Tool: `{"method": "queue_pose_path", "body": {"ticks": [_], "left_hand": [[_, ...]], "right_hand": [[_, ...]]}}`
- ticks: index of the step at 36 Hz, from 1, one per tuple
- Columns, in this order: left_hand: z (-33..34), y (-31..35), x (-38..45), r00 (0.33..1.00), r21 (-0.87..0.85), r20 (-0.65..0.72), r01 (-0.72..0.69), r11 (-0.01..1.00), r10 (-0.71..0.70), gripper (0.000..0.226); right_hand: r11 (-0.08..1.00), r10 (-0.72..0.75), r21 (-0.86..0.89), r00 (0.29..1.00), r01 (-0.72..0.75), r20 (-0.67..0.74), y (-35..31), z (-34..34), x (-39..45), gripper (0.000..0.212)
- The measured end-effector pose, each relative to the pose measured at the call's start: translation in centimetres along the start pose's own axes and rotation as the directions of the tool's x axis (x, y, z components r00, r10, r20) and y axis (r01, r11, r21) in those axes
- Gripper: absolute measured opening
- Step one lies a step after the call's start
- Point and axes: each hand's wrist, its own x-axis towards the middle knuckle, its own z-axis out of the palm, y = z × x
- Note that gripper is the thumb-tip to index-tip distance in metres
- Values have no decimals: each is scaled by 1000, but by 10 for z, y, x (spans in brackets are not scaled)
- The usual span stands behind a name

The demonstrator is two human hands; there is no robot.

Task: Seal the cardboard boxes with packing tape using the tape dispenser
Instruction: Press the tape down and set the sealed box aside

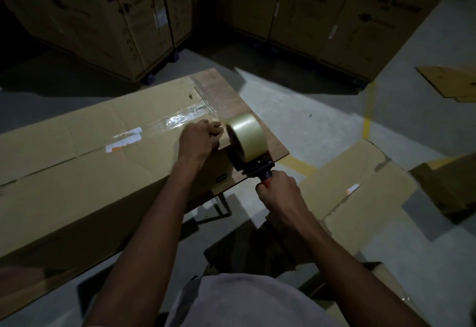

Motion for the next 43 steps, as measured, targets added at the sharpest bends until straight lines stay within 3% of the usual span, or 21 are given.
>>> {"method": "queue_pose_path", "body": {"ticks": [4, 10, 17, 26, 31, 36, 41, 43], "left_hand": [[-9, 5, -2, 1000, 70, -13, -16, 997, 17, 31], [-4, -5, 2, 999, 202, 24, 19, 979, -25, 31], [-2, -9, 2, 997, 84, 0, 76, 994, -76, 31], [0, -7, 0, 997, 107, -30, 77, 991, -74, 36], [3, -8, 2, 995, 63, -45, 88, 994, -85, 36], [4, -6, -2, 997, 56, -34, 70, 996, -68, 39], [9, -3, -12, 1000, 194, -16, -15, 981, 18, 71], [10, -2, -11, 999, 268, 14, -39, 963, 37, 73]], "right_hand": [[1000, 11, -2, 1000, -11, 22, 4, -16, -10, 26], [997, -11, -72, 1000, 11, 2, 1, -19, -8, 17], [993, -27, -112, 998, 20, -63, -12, -7, 4, 13], [984, -42, -177, 992, 21, -116, -7, 5, 1, 11], [990, 47, -123, 992, -61, -115, 33, 15, -15, 11], [981, 170, 110, 983, -162, -69, 53, 32, -21, 19], [952, 222, 234, 972, -199, -77, 47, 36, -14, 15], [942, 231, 269, 969, -201, -86, 43, 34, -10, 17]]}}
